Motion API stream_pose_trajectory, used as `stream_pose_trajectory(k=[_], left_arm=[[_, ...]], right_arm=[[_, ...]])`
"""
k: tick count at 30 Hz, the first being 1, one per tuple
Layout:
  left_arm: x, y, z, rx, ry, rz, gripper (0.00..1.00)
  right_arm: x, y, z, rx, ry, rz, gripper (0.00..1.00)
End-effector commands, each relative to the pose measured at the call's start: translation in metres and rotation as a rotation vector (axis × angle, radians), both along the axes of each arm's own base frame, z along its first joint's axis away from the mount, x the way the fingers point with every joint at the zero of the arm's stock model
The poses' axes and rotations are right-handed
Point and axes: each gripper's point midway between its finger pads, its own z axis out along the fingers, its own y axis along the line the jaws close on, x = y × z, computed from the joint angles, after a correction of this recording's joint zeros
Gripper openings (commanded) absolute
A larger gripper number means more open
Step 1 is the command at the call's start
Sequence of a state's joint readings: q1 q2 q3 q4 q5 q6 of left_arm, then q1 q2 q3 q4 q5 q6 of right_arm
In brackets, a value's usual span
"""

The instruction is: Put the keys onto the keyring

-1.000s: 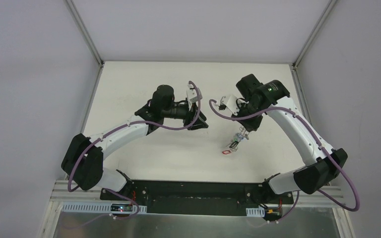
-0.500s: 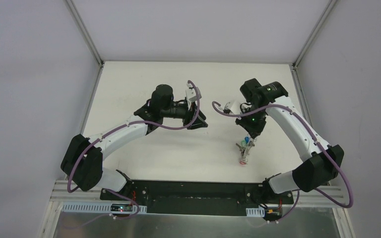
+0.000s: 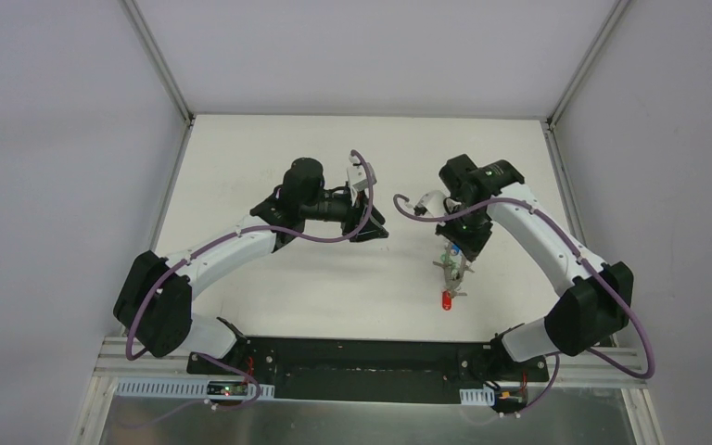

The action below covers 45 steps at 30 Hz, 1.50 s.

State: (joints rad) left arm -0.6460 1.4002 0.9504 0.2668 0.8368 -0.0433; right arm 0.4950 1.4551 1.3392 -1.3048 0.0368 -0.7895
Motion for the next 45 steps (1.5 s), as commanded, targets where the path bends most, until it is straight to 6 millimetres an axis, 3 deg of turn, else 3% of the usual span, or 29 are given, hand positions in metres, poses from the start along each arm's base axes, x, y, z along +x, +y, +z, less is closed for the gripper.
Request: stream_pose_trajectory(k=[1,3,5,7,11,14,22,29,38,45], left_arm=[[-0.001,0.001,0.018,-0.04,-0.057,-0.018,0.45],[-0.002,0.002,0.018,-0.04,-0.057,-0.018,0.45],[-0.003,0.002,0.018,-0.041,-0.06,-0.019,0.45],[-0.003,0.003,0.019,-0.042,-0.064,-0.019,0.45],[-0.005,0.004,0.021,-0.044,-0.075,-0.023,0.45],[-0.006,0.004,0.021,-0.046,-0.074,-0.028,0.45],[-0.015,0.003,0.025,-0.059,-0.067,-0.075,0.44],[-0.022,-0.004,0.031,-0.079,-0.05,-0.107,0.38],[-0.026,-0.03,0.041,-0.099,0.018,-0.126,0.34],[-0.036,-0.044,0.045,-0.115,0.05,-0.173,0.32]], right_arm=[[-0.009,0.04,0.013,0.217,0.065,0.034,0.0],[0.008,0.032,0.006,0.147,-0.001,-0.021,0.0],[0.031,0.008,-0.002,-0.008,-0.11,-0.073,0.0],[0.032,0.002,-0.008,-0.043,-0.111,-0.078,0.0],[0.011,0.037,0.004,0.172,0.003,-0.026,0.0],[0.015,0.041,0.011,0.205,-0.014,-0.021,0.0],[0.011,0.078,0.038,0.44,0.018,0.085,0.0],[0.007,0.106,0.064,0.621,0.019,0.178,0.0],[-0.002,0.12,0.078,0.743,-0.006,0.254,0.0],[-0.01,0.129,0.078,0.818,0.005,0.291,0.0]])
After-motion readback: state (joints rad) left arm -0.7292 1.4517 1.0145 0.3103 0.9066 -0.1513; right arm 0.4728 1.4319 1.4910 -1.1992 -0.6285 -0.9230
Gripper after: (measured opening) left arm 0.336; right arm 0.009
